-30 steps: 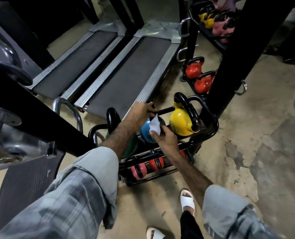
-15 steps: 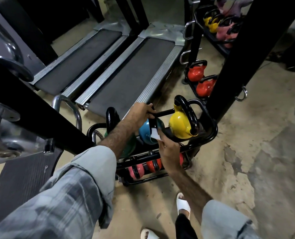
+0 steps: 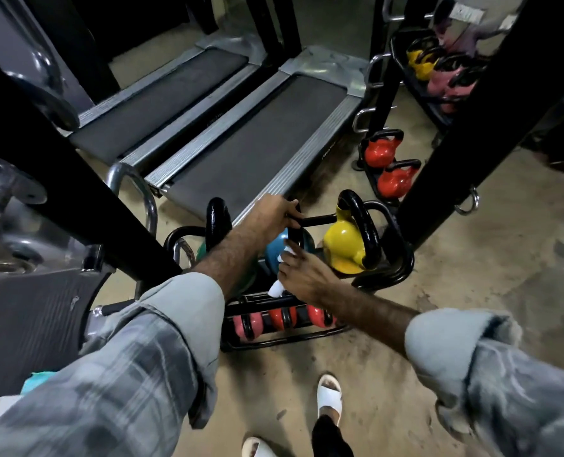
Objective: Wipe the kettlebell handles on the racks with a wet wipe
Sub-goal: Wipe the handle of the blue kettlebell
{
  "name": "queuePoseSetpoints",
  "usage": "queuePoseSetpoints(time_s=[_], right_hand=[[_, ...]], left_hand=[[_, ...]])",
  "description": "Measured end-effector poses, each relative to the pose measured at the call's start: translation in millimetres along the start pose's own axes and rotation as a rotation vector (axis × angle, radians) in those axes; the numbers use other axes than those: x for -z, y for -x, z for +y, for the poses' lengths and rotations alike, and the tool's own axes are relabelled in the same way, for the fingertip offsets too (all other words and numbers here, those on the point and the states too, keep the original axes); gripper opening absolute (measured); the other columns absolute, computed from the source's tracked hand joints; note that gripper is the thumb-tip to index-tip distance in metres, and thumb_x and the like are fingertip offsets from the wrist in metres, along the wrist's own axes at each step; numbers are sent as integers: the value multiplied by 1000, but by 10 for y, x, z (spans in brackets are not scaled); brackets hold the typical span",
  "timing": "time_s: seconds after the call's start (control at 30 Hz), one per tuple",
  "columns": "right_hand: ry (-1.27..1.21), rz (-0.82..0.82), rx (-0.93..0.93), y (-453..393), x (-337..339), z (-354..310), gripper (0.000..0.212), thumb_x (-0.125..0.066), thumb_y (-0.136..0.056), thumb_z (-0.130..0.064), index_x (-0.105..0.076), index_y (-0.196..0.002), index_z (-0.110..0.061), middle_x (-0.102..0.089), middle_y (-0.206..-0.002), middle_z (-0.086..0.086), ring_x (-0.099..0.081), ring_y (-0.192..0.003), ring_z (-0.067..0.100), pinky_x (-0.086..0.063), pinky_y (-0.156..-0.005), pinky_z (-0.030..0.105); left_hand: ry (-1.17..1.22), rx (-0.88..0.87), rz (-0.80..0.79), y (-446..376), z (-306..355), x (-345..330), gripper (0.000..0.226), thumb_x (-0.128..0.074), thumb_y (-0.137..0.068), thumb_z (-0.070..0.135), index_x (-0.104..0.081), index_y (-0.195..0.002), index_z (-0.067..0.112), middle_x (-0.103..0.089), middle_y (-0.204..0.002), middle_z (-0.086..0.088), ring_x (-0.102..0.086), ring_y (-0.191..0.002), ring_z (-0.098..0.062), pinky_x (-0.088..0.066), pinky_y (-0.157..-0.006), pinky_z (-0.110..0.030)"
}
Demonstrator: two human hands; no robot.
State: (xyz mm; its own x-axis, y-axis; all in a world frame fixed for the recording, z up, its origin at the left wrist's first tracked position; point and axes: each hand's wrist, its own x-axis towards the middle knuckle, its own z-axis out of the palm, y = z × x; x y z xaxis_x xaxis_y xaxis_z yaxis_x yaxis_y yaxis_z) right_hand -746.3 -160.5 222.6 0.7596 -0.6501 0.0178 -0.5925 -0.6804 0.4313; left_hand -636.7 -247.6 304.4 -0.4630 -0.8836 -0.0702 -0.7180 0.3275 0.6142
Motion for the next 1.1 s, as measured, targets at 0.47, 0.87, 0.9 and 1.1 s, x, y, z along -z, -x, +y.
queuePoseSetpoints(time_s=[0.47, 0.87, 0.9, 1.1], right_hand=[[-101, 35, 126, 56, -1, 295, 24, -40, -93, -10, -61, -105, -5, -62, -97, 15, -54, -110, 34, -17, -117, 56], [-1116, 527, -955, 367, 33, 163, 44, -51, -87, 5, -65, -126, -11, -67, -123, 2, -63, -110, 12, -44, -96, 12], [-1209, 537, -1102, 296, 83, 192, 40, -53, -88, 4, -66, -122, -12, -70, -115, -2, -63, -99, 6, -45, -85, 6], [-1240, 542, -1258, -93, 111, 494, 19, -62, -79, 1, -67, -89, -14, -66, -87, -3, -60, -78, 11, -47, -68, 24]], left_hand=[[-89, -37, -27, -37, -68, -8, 28, -49, -94, 1, -61, -117, -7, -72, -66, 14, -67, -81, -8, -34, -54, 5], [371, 156, 312, 355, -235, -462, 39, -59, -80, -15, -66, -115, 2, -67, -118, -11, -65, -97, -4, -48, -91, -12], [392, 167, 328, 429, -230, -499, 39, -64, -79, -10, -67, -115, 5, -69, -113, -9, -66, -97, -5, -50, -92, -17], [496, 253, 270, 661, -186, -617, 53, -79, -74, 9, -62, -124, 15, -69, -112, -7, -67, -100, -11, -54, -92, -32]])
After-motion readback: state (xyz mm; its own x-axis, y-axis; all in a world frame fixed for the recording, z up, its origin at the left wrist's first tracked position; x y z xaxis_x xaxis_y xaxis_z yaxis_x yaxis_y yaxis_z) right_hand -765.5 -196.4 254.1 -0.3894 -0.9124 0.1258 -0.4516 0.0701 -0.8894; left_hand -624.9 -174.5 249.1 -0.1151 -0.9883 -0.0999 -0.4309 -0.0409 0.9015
